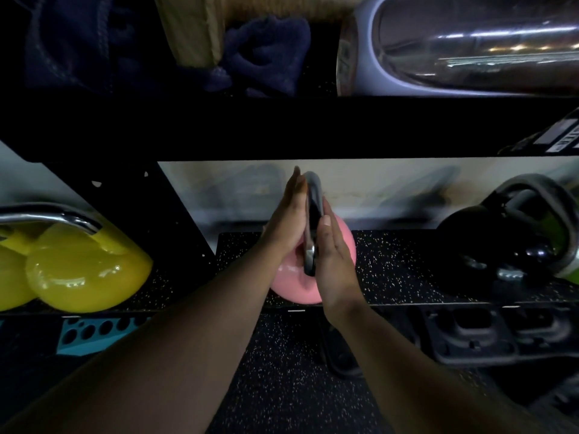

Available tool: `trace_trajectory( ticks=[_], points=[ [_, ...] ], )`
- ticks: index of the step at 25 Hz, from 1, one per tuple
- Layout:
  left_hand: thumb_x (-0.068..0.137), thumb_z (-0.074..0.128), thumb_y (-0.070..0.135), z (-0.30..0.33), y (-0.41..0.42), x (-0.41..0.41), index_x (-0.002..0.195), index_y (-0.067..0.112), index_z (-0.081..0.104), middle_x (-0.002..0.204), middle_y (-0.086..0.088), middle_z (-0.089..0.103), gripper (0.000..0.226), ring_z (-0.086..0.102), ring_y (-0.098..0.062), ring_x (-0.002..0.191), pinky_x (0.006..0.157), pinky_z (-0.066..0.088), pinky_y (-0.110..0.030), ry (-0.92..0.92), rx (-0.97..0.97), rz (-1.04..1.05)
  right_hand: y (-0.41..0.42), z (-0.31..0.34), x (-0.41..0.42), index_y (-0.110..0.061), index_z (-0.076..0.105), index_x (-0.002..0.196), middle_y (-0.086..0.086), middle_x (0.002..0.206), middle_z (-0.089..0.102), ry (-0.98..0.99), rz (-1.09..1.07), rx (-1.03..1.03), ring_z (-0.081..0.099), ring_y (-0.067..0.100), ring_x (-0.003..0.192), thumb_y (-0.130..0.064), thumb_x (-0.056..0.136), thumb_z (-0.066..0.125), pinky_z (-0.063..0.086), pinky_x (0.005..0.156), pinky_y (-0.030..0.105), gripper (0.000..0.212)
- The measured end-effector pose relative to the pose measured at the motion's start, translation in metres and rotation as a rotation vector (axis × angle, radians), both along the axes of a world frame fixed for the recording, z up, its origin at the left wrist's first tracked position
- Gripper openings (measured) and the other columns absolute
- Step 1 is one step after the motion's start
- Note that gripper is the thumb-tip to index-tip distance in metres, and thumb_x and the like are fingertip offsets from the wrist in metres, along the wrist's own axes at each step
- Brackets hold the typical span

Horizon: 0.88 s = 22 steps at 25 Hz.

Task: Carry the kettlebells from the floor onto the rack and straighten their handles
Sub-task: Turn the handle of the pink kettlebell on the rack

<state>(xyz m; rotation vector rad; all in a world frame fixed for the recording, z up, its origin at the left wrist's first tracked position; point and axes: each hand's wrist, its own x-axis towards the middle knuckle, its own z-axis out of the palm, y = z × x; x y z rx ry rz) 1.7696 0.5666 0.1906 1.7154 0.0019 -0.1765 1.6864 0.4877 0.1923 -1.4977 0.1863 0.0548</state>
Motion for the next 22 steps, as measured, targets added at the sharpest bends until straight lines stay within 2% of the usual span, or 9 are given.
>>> trace_trajectory(
  ticks=[2,4,7,9,10,12,14,17,22],
  points=[
    [0.101,0.016,0.054,-0.001,-0.001,0.000,0.154,0.034,0.017,0.162,-0.001,0.025,0.057,0.028,-0.020,0.145,0.117,0.021,-0.036,-0.034,0.013,0.006,-0.003,-0.001,0.000,-0.055,0.033,0.143,-0.014,0.147,0.048,-0.004,0.005,0.011,0.044,0.005,0.134,-0.054,0.102,0.026,0.038,0.111,0.029,0.042],
    [0.100,0.015,0.057,-0.004,-0.001,0.002,0.153,0.037,0.019,0.160,-0.001,0.028,0.057,0.032,-0.020,0.144,0.119,0.023,-0.045,-0.019,0.026,0.007,-0.004,-0.002,0.002,-0.053,0.033,0.144,-0.013,0.147,0.048,-0.012,0.011,-0.006,0.043,0.004,0.135,-0.052,0.103,0.026,0.037,0.112,0.028,0.042],
    [0.096,0.015,0.062,-0.008,0.000,0.002,0.152,0.039,0.020,0.158,-0.004,0.033,0.061,0.036,-0.021,0.142,0.118,0.026,-0.048,0.002,0.031,0.021,-0.006,-0.002,0.006,-0.048,0.032,0.147,-0.013,0.150,0.045,-0.022,0.011,-0.035,0.040,0.000,0.135,-0.049,0.104,0.025,0.036,0.112,0.023,0.044],
    [0.091,0.015,0.066,-0.008,-0.001,0.004,0.152,0.038,0.021,0.157,-0.003,0.035,0.067,0.037,-0.020,0.141,0.117,0.027,-0.047,-0.001,0.035,0.031,-0.008,-0.002,0.008,-0.047,0.033,0.147,-0.013,0.150,0.045,-0.013,0.006,-0.026,0.043,-0.003,0.131,-0.048,0.104,0.025,0.042,0.101,0.012,0.044],
    [0.090,0.015,0.066,-0.008,-0.002,0.004,0.152,0.038,0.022,0.158,-0.003,0.035,0.068,0.037,-0.020,0.141,0.117,0.026,-0.047,-0.005,0.041,0.034,-0.007,-0.002,0.008,-0.048,0.032,0.147,-0.013,0.150,0.044,-0.005,0.003,-0.019,0.043,-0.001,0.132,-0.049,0.104,0.024,0.042,0.101,0.013,0.044],
    [0.091,0.016,0.065,-0.007,-0.003,0.004,0.152,0.038,0.023,0.158,-0.002,0.033,0.067,0.035,-0.020,0.142,0.118,0.025,-0.047,-0.019,0.045,0.039,-0.005,-0.003,0.007,-0.051,0.031,0.146,-0.012,0.152,0.043,0.004,-0.004,-0.011,0.038,0.005,0.138,-0.051,0.103,0.023,0.035,0.114,0.031,0.044],
    [0.094,0.018,0.062,-0.007,-0.001,0.007,0.152,0.036,0.026,0.158,0.000,0.033,0.063,0.034,-0.019,0.142,0.119,0.024,-0.046,-0.026,0.026,0.046,0.000,-0.002,0.006,-0.051,0.030,0.146,-0.011,0.152,0.044,0.014,-0.010,0.024,0.037,0.007,0.139,-0.051,0.104,0.023,0.031,0.117,0.038,0.044],
    [0.098,0.023,0.059,-0.010,0.003,0.011,0.150,0.037,0.031,0.156,0.001,0.038,0.057,0.037,-0.017,0.141,0.118,0.025,-0.044,-0.012,-0.004,0.055,0.004,-0.001,0.007,-0.049,0.030,0.147,-0.014,0.151,0.043,-0.005,-0.020,0.049,0.037,0.003,0.139,-0.048,0.104,0.023,0.028,0.118,0.037,0.043],
    [0.090,0.021,0.067,-0.009,0.004,0.009,0.149,0.040,0.030,0.155,-0.001,0.039,0.065,0.040,-0.019,0.139,0.117,0.027,-0.045,0.006,0.009,0.014,0.002,-0.004,0.006,-0.050,0.033,0.146,-0.012,0.146,0.050,0.006,-0.021,0.054,0.043,0.006,0.135,-0.049,0.104,0.024,0.032,0.116,0.038,0.043]
  ],
)
